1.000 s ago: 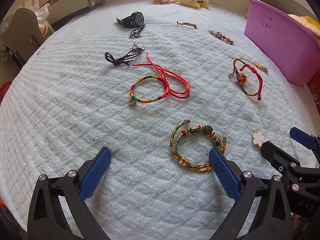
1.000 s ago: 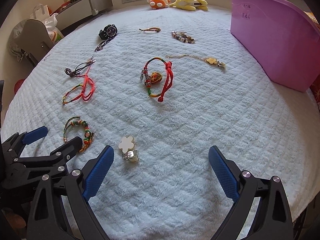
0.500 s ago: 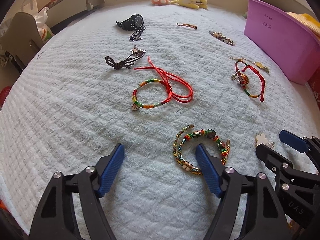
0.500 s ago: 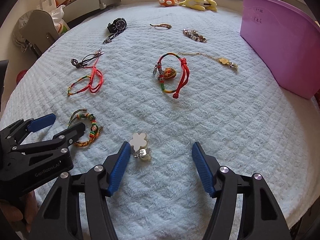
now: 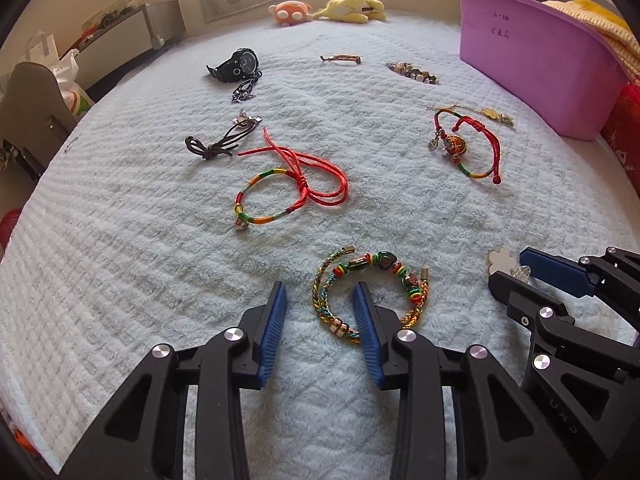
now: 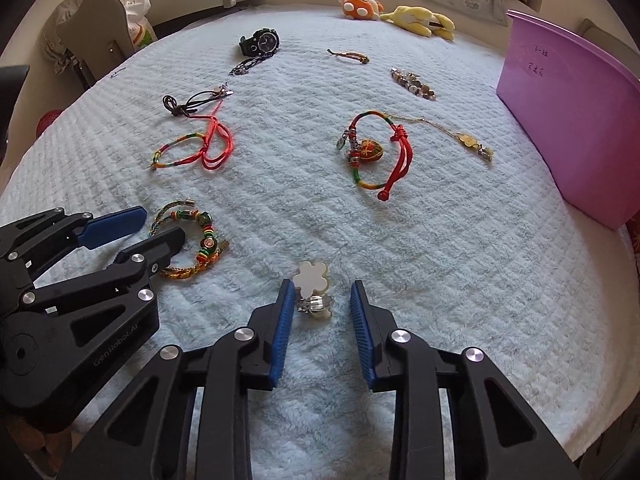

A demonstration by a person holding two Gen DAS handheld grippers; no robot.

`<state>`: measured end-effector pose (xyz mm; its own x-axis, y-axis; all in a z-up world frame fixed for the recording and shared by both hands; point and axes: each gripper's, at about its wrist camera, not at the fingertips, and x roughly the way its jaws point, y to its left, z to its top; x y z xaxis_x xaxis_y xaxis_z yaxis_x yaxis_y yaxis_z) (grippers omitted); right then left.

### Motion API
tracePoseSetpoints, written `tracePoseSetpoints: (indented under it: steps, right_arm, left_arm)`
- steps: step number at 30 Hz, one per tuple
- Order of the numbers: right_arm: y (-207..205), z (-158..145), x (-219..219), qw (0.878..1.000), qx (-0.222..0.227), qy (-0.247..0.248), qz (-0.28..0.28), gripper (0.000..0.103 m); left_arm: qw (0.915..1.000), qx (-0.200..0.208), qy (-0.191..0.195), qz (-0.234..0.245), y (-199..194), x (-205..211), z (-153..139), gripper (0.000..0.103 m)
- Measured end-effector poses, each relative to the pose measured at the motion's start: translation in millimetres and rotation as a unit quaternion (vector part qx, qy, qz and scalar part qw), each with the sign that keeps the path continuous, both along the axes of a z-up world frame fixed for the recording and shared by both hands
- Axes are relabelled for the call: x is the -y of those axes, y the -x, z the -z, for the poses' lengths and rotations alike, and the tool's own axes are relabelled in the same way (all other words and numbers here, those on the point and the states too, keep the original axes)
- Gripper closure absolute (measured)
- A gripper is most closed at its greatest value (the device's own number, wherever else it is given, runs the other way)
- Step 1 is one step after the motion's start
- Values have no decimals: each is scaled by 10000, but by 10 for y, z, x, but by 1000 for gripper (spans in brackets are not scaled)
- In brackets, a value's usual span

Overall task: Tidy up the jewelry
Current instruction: 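Lower the left tool onto the braided beaded bracelet while the right tool approaches the white flower charm, then close the left tool on the braided bracelet while the right tool grips the flower charm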

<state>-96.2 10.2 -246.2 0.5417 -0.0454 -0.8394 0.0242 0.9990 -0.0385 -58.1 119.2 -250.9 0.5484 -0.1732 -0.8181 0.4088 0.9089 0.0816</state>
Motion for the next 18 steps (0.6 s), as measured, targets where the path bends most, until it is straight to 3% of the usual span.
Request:
tracePoseSetpoints:
  steps: [4,8,18]
  right_arm:
    - [6,2,-38,10000,6,64,-61,84]
    - [7,-13,-22,10000,6,11,-60,86]
    - [42,-135,55,9998,62,-117,117,86]
  left_arm:
    - [9999,46,-55,121,57,45,0,90]
    - [10000,-41,36,76,24,32,-9,97]
    - [9997,-192,167,31,15,5,-133,98]
